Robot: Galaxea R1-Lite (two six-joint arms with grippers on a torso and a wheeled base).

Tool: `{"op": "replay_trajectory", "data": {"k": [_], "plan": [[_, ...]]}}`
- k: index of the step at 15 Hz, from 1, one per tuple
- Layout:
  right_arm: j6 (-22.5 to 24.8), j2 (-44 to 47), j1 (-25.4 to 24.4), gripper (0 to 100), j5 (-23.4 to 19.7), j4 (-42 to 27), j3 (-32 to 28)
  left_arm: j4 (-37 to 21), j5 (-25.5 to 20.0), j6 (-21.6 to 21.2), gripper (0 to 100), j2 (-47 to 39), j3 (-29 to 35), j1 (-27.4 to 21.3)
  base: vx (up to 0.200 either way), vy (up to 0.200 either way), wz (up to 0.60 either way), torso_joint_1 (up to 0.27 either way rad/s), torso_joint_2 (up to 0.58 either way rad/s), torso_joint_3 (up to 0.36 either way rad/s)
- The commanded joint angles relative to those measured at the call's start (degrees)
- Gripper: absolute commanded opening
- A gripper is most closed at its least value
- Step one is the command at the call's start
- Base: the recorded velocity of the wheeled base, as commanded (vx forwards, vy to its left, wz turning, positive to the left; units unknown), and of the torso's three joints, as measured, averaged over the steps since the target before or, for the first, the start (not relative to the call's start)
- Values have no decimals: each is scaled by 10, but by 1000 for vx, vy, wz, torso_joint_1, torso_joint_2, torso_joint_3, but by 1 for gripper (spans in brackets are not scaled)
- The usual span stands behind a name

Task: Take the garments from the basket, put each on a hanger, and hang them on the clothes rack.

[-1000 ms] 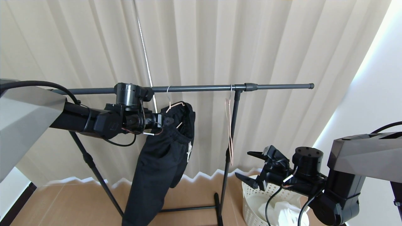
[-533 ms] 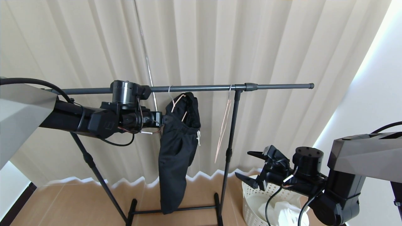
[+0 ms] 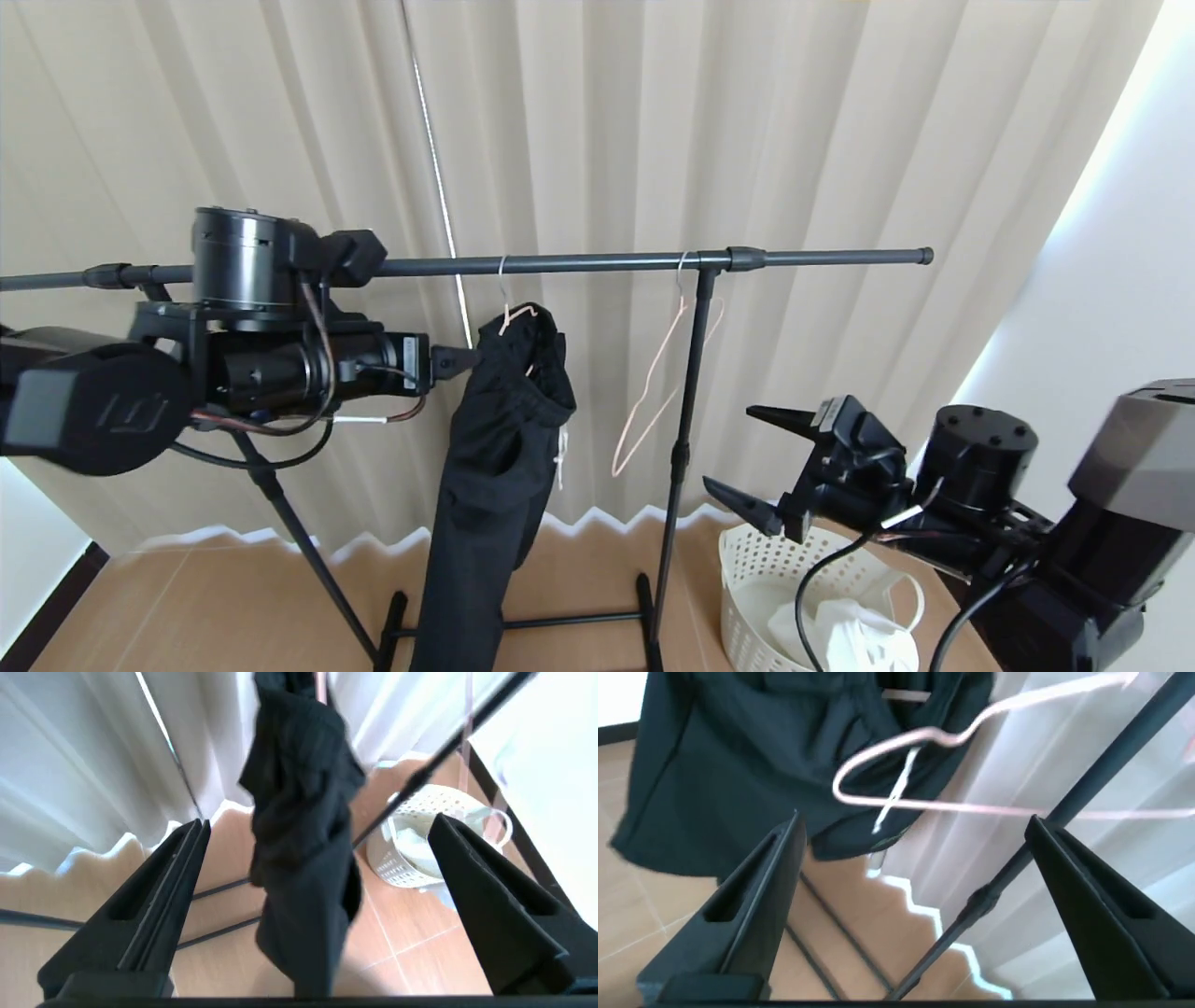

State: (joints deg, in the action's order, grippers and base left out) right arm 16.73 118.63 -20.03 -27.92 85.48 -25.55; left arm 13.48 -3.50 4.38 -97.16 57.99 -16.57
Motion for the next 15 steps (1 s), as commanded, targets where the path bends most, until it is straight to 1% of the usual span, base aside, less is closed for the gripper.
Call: {"op": "replay_trajectory", "data": {"k": [1, 2, 3, 4, 5, 6, 7, 8, 10, 12, 13, 14, 15], "plan": [[0, -185, -49, 100, 74, -22, 23, 0, 2, -2, 100, 200, -137, -36, 0, 0, 0, 0, 0, 0], [1, -220, -53, 100, 74, -51, 23, 0, 2, -3, 100, 227, -160, -41, 0, 0, 0, 0, 0, 0], [0, -277, -67, 100, 79, -132, 23, 0, 2, -7, 100, 261, -189, -42, 0, 0, 0, 0, 0, 0], [0, -328, -79, 100, 93, -222, 20, -1, 3, -8, 100, 293, -213, -48, 0, 0, 0, 0, 0, 0], [0, -328, -79, 100, 93, -222, 20, -1, 3, -8, 100, 293, -213, -48, 0, 0, 0, 0, 0, 0], [-4, -435, -104, 100, 175, -403, 26, -3, 3, -11, 100, 373, -269, -51, 0, 0, 0, 0, 0, 0], [-8, -459, -107, 100, 194, -429, 33, -3, 3, -13, 100, 388, -281, -51, 0, 0, 0, 0, 0, 0], [-29, -533, -119, 100, 233, -473, 82, -2, 3, -19, 100, 430, -324, -47, 0, 0, 0, 0, 0, 0], [-35, -609, -131, 100, 259, -494, 165, -2, 3, -33, 100, 485, -380, -46, 0, 0, 0, 0, 0, 0], [-36, -672, -135, 100, 284, -511, 243, -2, 3, -36, 100, 523, -436, -33, 0, 0, 0, 0, 0, 0], [-40, -699, -135, 100, 283, -528, 256, -2, 3, -36, 100, 540, -454, -14, 0, 0, 0, 0, 0, 0], [-54, -741, -135, 100, 281, -600, 256, -3, 2, -36, 100, 559, -472, 14, 0, 0, 0, 0, 0, 0], [-59, -769, -135, 100, 280, -632, 256, -3, 2, -36, 100, 568, -478, 27, 0, 0, 0, 0, 0, 0]]}}
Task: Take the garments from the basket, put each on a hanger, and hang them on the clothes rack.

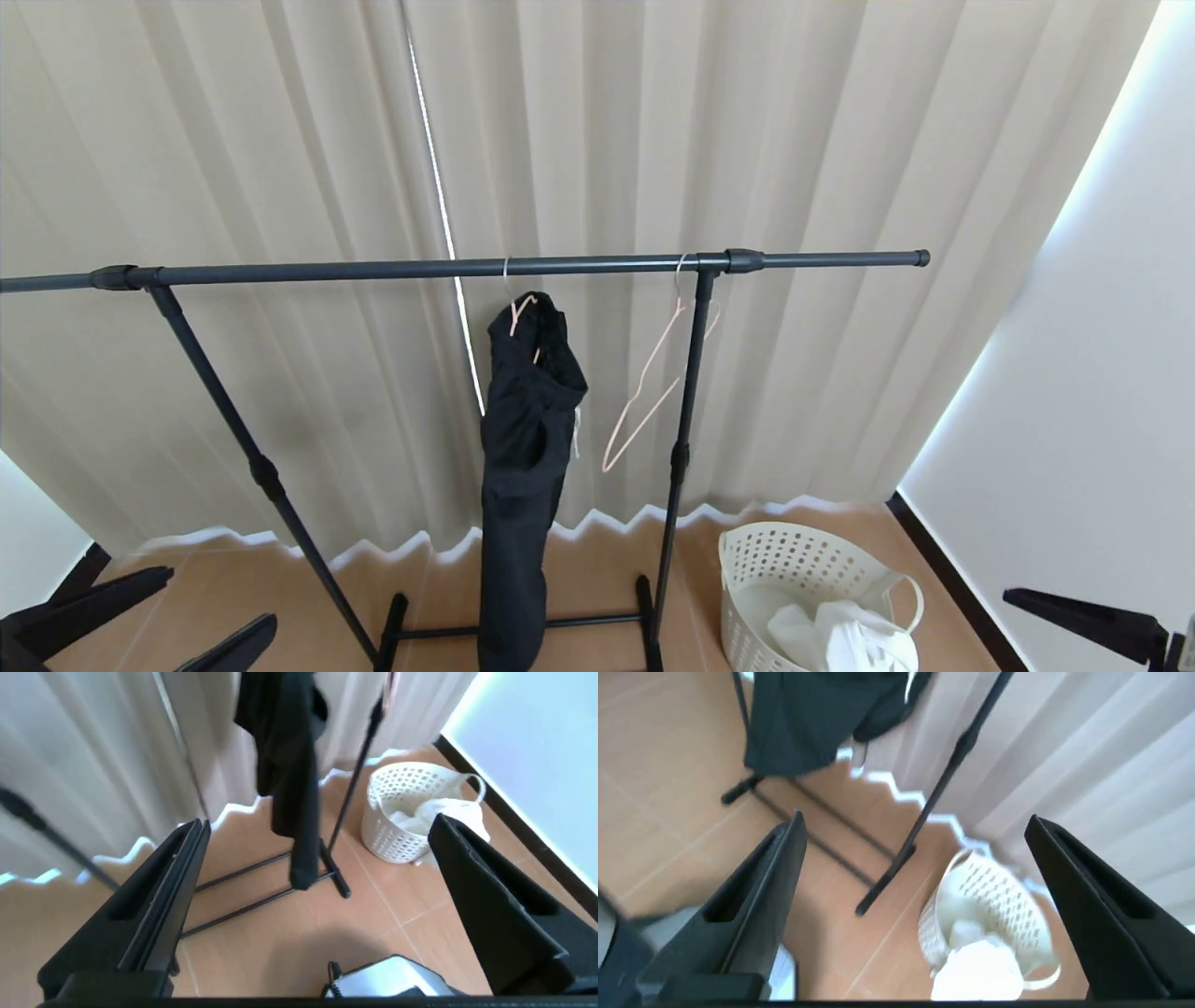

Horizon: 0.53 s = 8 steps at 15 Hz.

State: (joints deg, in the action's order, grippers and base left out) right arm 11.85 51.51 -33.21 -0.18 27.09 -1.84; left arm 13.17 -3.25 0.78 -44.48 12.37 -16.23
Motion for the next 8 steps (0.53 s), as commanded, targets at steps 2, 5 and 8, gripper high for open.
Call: {"op": "replay_trajectory", "data": {"k": [2, 5, 8], "plan": [[-16, -197, -5, 100, -8, -172, 18, -32, -6, 0, 100, 111, -68, 50, 0, 0, 0, 0, 0, 0], [-35, -268, 5, 100, -7, -234, 18, -111, -6, 1, 100, 189, -72, 50, 0, 0, 0, 0, 0, 0], [-53, -294, 66, 100, 1, -245, 18, -227, -4, 5, 100, 313, -70, 51, 0, 0, 0, 0, 0, 0]]}}
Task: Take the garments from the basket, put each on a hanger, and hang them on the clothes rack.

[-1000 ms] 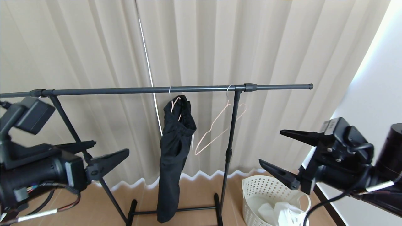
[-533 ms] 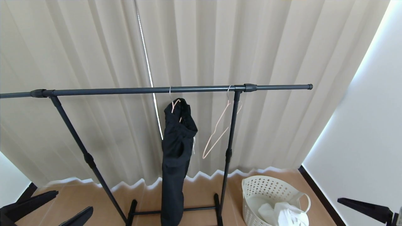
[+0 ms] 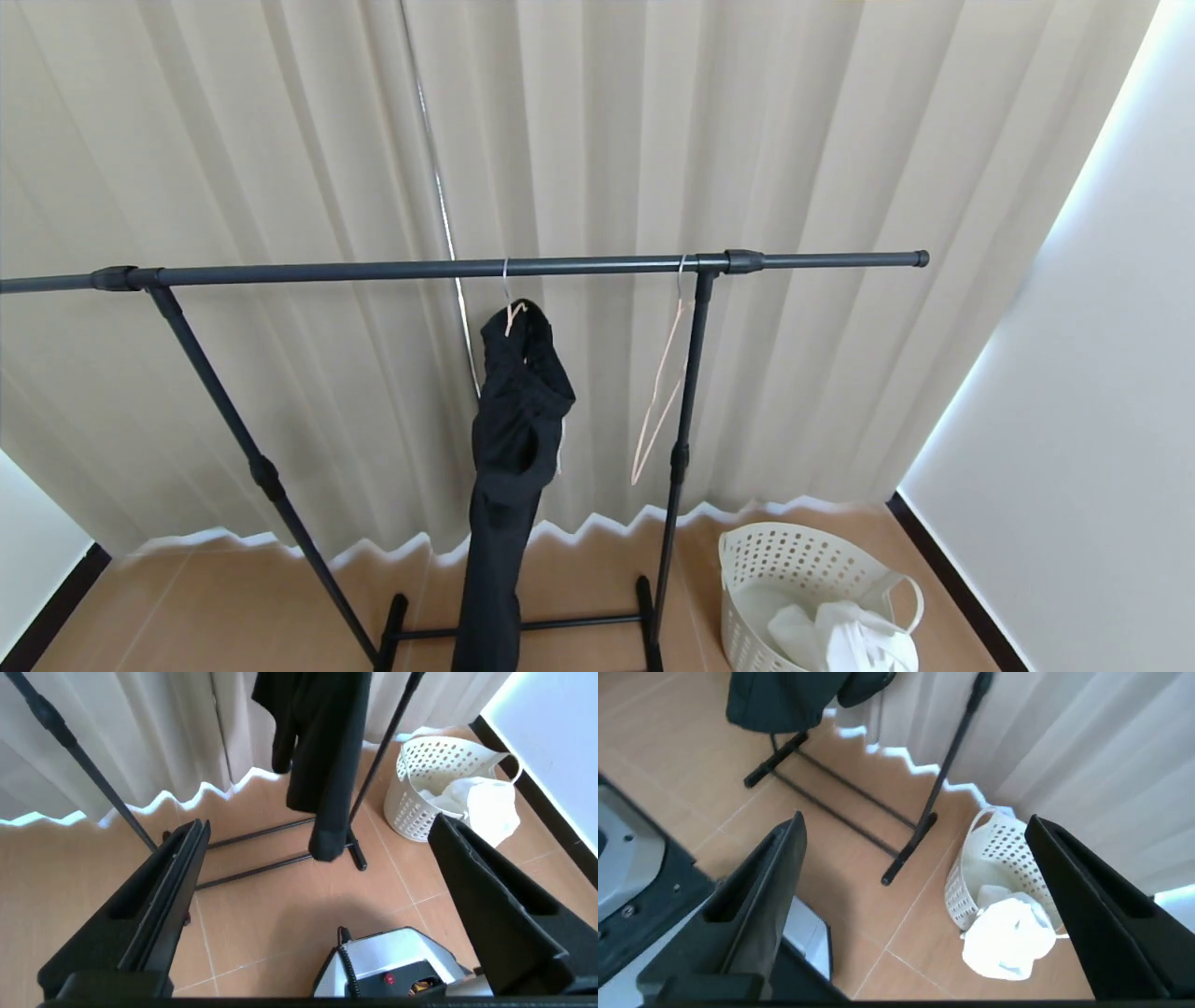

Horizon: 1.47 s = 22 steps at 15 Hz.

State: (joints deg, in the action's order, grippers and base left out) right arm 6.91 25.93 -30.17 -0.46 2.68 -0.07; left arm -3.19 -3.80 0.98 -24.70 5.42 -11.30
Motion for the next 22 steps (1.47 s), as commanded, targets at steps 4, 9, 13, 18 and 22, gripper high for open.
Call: {"op": "replay_trajectory", "data": {"k": [4, 9, 13, 18, 22], "plan": [[2, -138, 162, 100, 1, -7, 1, -80, 20, 46, 100, 148, 4, 8, 0, 0, 0, 0, 0, 0], [2, -230, 285, 100, 1, -7, 1, -77, 118, -28, 100, 184, -5, 37, 0, 0, 0, 0, 0, 0], [-8, -252, 303, 100, 10, -2, 1, -64, 150, -68, 100, 185, -9, 60, 0, 0, 0, 0, 0, 0], [-23, -258, 301, 100, -1, 2, 1, -46, 67, -36, 100, 243, -25, 117, 0, 0, 0, 0, 0, 0], [-97, -258, 301, 100, -75, 1, 1, -33, -4, -6, 100, 244, -26, 117, 0, 0, 0, 0, 0, 0]]}}
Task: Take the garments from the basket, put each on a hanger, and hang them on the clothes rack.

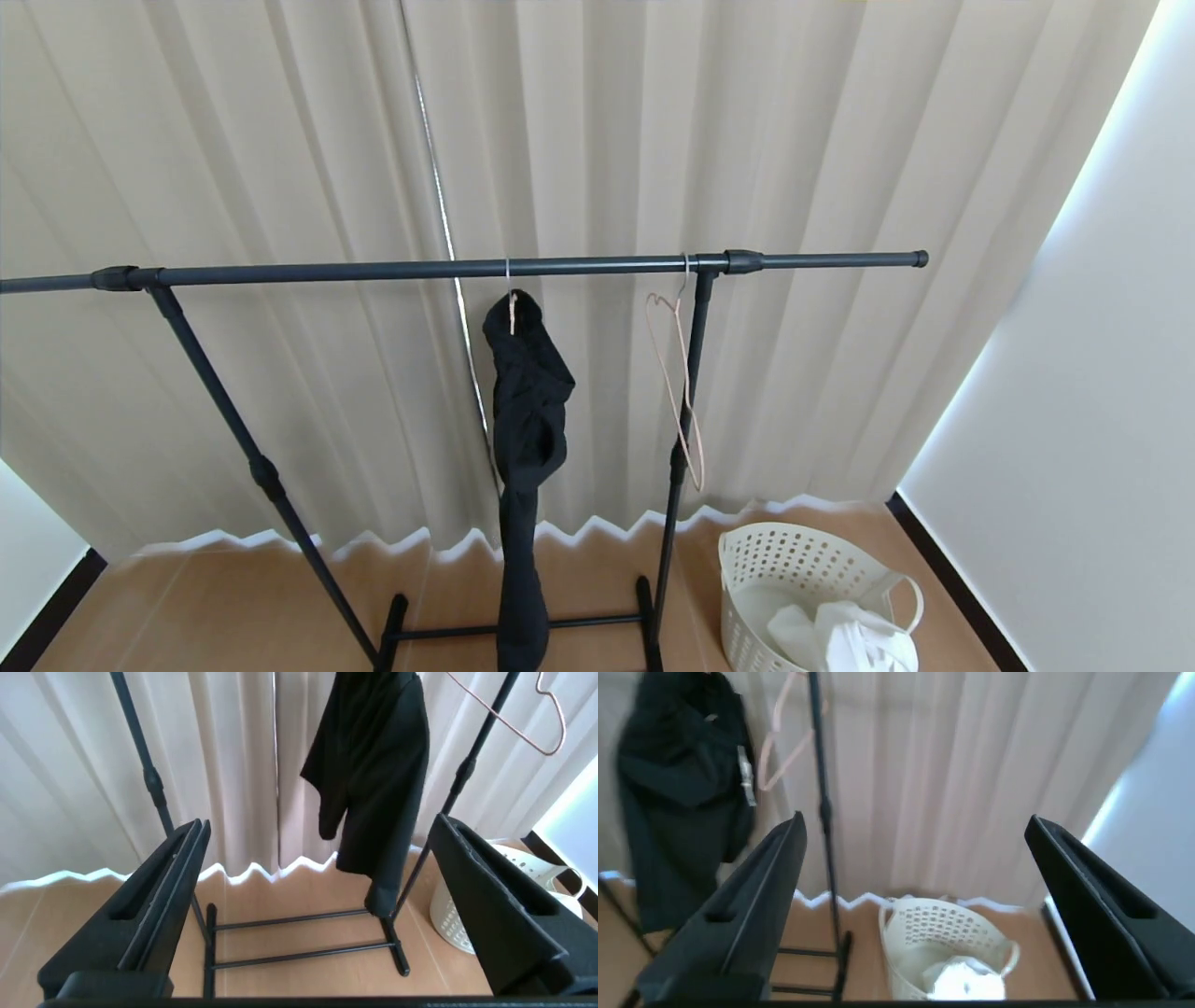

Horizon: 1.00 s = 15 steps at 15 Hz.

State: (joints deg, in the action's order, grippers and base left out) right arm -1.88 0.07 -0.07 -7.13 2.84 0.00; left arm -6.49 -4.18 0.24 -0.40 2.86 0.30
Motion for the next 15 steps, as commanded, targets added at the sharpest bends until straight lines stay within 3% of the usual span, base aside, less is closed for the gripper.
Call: {"op": "replay_trajectory", "data": {"k": [1, 3, 4, 5, 6, 7, 8, 10, 15], "plan": [[-30, 1, 0, 100, -28, -2, 0, 0, 1, 2, 100, 1, -1, 0, 0, 0, 0, 0, 0, 0], [-40, 0, -2, 100, -38, -6, -1, 0, 2, 2, 100, 1, -1, 0, 0, 0, 0, 0, 0, 0], [-3, 0, -1, 100, -17, -2, 0, 0, 2, 2, 100, 1, -1, 0, 0, 0, 0, 0, 0, 0], [81, -1, -1, 100, 36, -4, 0, 0, 2, 2, 100, 1, -1, 0, 0, 0, 0, 0, 0, 0], [117, -1, -1, 100, 76, 0, 0, 0, 2, 1, 100, 1, -1, 0, 0, 0, 0, 0, 0, 0], [115, -1, -1, 100, 77, -1, 0, 0, 2, 1, 100, 1, -1, 0, 0, 0, 0, 0, 0, 0], [82, 0, -1, 100, 68, -10, 0, 0, 2, 1, 100, 1, -1, 0, 0, 0, 0, 0, 0, 0], [50, 0, -2, 100, 33, -15, 0, 1, 2, -1, 100, 1, -1, 0, 0, 0, 0, 0, 0, 0], [47, 0, -2, 100, 30, -14, 0, 1, 1, 0, 100, 1, -1, 0, 0, 0, 0, 0, 0, 0]]}}
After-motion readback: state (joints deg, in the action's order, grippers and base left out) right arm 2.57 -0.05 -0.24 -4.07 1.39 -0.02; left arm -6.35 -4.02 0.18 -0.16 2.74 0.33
